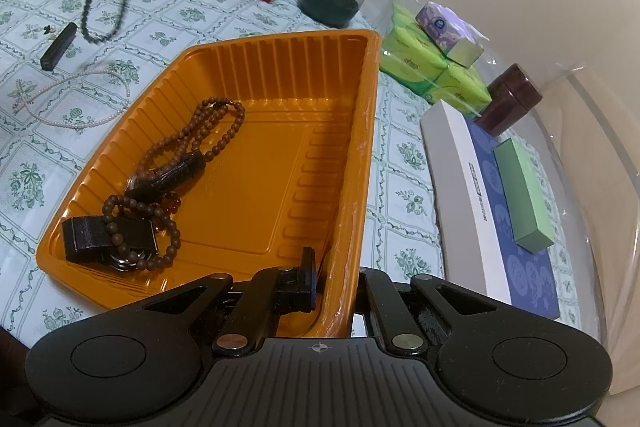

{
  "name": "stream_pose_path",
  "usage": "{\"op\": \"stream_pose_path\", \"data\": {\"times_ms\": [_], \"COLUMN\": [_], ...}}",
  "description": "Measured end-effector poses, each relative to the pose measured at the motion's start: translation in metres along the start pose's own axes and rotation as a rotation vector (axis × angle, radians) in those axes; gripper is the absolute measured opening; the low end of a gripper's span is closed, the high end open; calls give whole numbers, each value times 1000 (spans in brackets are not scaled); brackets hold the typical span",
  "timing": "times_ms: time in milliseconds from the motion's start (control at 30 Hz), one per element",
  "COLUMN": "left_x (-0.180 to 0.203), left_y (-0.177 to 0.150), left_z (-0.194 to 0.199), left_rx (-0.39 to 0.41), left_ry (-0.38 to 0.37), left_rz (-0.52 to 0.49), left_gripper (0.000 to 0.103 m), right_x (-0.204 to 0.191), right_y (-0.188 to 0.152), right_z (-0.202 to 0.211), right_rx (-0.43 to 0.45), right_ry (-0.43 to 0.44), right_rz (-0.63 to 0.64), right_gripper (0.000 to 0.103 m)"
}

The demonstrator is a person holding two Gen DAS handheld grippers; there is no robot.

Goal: Organize jewelry
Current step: 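Lift the long necklace high with the left gripper to free it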

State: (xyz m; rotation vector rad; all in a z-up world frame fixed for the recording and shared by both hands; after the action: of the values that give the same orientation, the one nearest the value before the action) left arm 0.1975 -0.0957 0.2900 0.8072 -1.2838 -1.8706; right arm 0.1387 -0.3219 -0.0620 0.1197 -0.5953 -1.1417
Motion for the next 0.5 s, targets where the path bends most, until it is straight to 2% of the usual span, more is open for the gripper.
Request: {"op": "stream_pose_path", "data": {"times_ms": [267,500], "left_x": [53,94], "left_y": [19,-4], "left_z": [-14,-50], "left_rx": [19,-61], "left_ry": [-99,-187], "left_rz": [-30,-41], "left_gripper": [6,6], "right_x": [1,1], "right_y": [-1,-1], "right_z": [0,0], "right_rx": [5,7], "right_ry": [5,8], "right_rz": [-1,-2], "right_gripper": [5,5]}}
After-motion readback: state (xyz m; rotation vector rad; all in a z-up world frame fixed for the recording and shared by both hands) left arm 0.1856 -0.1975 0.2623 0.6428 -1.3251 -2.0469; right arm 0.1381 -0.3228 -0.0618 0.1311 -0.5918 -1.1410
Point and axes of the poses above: each gripper's, at about its wrist camera, not at the fingertips, and z roughly against the way its jaws point, x to its right, y to its top, the point moved 8 cm from there along -z, roughly the way its jaws point, and after that the axes turned 10 degrees about -x, right-handed, at the moved point
